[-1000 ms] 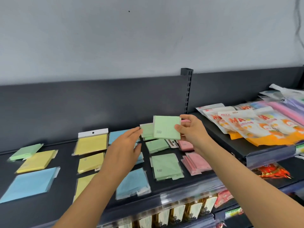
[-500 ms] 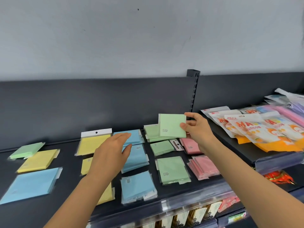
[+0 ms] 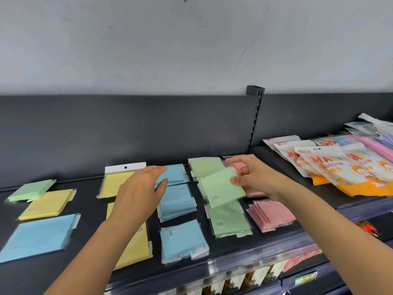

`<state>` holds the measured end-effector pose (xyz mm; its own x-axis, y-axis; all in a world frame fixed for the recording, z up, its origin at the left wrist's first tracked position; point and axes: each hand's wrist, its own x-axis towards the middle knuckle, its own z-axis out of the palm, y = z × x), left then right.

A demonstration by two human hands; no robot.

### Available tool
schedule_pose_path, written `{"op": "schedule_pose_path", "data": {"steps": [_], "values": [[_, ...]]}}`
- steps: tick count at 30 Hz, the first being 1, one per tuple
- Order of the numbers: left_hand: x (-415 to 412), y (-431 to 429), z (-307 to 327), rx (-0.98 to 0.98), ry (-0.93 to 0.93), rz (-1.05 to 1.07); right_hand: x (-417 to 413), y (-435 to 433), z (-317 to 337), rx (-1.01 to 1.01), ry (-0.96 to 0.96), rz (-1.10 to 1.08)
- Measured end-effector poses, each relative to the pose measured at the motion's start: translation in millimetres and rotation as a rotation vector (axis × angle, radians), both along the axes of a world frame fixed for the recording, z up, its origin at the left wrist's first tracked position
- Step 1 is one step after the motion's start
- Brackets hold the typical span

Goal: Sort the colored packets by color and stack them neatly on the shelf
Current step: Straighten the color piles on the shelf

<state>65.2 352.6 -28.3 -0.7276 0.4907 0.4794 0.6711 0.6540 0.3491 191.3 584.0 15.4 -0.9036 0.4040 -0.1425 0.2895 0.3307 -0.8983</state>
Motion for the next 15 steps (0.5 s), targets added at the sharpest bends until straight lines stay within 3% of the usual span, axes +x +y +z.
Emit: {"op": "schedule_pose_path", "data": {"steps": [8, 12, 15], "values": [[21.0, 11.3, -0.7, -0.003, 0.011, -0.044, 23.7, -9.1, -33.7, 0.224, -0.197, 0.025], [32.5, 5.1, -0.6, -0.012, 0.012, -0.03, 24.2, -12.8, -34.0, 0.759, -0.299, 0.068], [39.7, -12.1, -3.2, -0.032, -0.006, 0.004, 19.1, -11.6, -29.3, 0.849, -0.27, 0.062]]}}
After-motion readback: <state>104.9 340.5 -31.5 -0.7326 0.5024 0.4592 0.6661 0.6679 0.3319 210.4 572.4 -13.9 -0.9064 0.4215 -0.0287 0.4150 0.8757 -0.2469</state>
